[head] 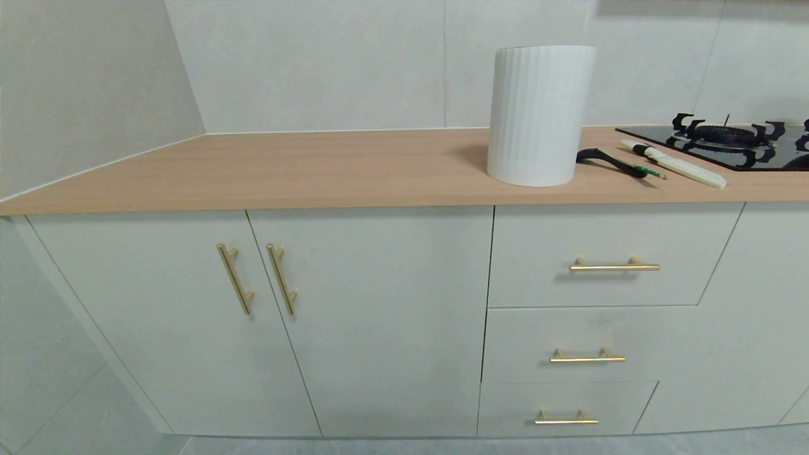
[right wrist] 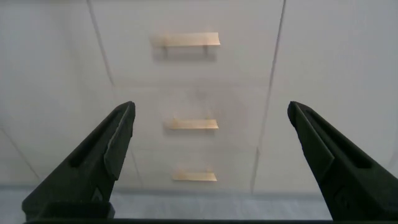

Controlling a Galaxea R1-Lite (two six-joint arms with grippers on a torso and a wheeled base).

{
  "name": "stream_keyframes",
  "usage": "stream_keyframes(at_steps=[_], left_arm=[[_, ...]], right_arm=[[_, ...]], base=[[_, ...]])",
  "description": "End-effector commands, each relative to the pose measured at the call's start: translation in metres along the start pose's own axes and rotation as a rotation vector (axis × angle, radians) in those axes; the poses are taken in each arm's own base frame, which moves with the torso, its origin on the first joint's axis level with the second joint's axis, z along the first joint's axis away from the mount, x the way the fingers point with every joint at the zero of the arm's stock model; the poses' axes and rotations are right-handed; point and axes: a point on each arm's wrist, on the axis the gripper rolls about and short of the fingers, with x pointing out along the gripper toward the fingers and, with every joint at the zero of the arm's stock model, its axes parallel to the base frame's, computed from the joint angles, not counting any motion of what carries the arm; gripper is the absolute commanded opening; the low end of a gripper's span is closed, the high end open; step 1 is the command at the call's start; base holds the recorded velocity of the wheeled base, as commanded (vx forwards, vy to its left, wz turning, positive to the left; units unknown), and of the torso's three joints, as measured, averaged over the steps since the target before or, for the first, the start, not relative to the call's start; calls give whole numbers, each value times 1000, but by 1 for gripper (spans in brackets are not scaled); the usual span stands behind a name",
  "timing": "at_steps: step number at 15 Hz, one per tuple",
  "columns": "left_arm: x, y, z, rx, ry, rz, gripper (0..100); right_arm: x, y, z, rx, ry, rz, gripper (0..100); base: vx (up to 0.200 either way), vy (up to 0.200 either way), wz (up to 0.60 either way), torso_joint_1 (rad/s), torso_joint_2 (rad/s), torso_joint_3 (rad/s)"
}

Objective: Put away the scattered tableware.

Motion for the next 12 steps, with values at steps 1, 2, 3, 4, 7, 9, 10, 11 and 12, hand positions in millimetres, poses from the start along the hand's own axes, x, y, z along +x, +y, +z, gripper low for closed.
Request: stream_keyframes(at_steps=[1,2,3,4,7,9,10,11,12], left_arm=[[0,0,0,-1,0,0,100],[0,0,0,0,0,0,100],[0,0,0,-1,0,0,100],[0,0,0,-1,0,0,100],[0,0,0,-1,0,0,100],[0,0,0,0,0,0,100],[0,0,0,0,0,0,100],[0,0,0,0,0,0,100],[0,0,0,0,0,0,100]], right_arm=[[27,-1,20,-4,210,78,100],[45,0,20,-27,336,123,100],[64,3,24,-32,432,141,100],[82,4,29,-32,506,145,100],[149,11,28,-37,735,148,100],[188,14,10,-39,813,147,100],[205,15,-2,-41,830,146,100],[222,17,-16,-43,851,143,100],[237,18,-27,-46,859,140,100]], base=[[0,0,0,0,0,0],[0,0,0,0,0,0],[0,0,0,0,0,0],[0,0,0,0,0,0],[0,0,0,0,0,0],[0,0,0,0,0,0],[0,0,0,0,0,0],[0,0,0,0,0,0],[0,0,0,0,0,0]])
